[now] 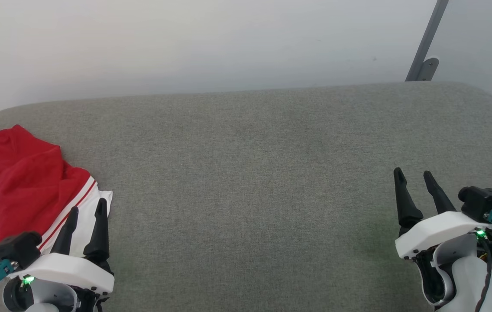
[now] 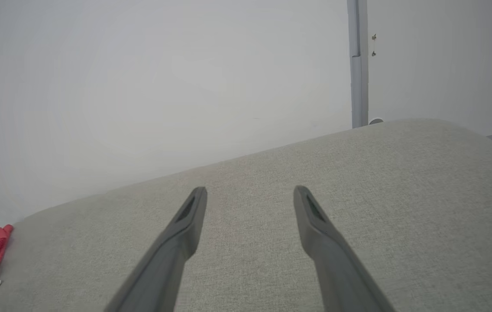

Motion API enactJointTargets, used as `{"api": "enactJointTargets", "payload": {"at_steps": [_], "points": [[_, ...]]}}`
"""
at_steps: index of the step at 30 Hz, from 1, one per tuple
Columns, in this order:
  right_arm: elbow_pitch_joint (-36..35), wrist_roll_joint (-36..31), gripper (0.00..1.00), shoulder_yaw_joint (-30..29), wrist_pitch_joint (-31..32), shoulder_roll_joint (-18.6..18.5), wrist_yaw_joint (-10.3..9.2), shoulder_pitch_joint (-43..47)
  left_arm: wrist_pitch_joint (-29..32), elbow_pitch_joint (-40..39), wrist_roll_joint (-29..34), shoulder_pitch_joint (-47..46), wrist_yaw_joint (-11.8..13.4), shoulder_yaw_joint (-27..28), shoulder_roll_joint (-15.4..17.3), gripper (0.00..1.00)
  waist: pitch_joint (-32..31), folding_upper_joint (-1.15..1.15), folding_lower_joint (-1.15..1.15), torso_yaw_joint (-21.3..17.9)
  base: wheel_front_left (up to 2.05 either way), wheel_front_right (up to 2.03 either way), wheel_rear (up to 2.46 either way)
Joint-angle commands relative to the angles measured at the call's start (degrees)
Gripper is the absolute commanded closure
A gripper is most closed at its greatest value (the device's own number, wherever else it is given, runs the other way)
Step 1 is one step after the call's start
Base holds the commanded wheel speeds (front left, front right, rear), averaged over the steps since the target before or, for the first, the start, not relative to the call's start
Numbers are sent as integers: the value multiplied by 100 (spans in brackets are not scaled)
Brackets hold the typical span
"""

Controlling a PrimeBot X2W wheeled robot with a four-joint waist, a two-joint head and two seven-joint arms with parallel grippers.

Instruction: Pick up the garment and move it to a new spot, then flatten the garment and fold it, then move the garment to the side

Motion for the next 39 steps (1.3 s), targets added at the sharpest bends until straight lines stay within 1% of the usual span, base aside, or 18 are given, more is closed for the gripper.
{"api": "enactJointTargets", "payload": {"at_steps": [1,11,15,24,34,39], "points": [[-14,-233,0,-30,-71,12,0,-147,-62,-17,180,-140,34,-13,69,0,-1,0,0,-4,0,0,0],[60,-1011,0,-125,-224,86,0,-162,-216,110,755,-102,33,-34,161,0,10,0,0,-35,0,0,0],[96,-1081,0,-159,-284,134,0,-168,-277,184,922,-36,19,-51,177,0,15,0,0,-55,0,0,0],[106,-1509,0,-178,-408,160,0,-168,-396,247,1325,34,6,-30,233,0,18,0,0,-70,0,0,0],[240,-1646,0,-184,-517,188,0,-230,-510,344,1388,84,-4,65,193,0,9,0,0,-58,0,0,0],[276,-1760,0,-196,-580,186,-1,-247,-571,403,1393,88,0,49,230,0,7,0,0,-50,0,0,0]]}}
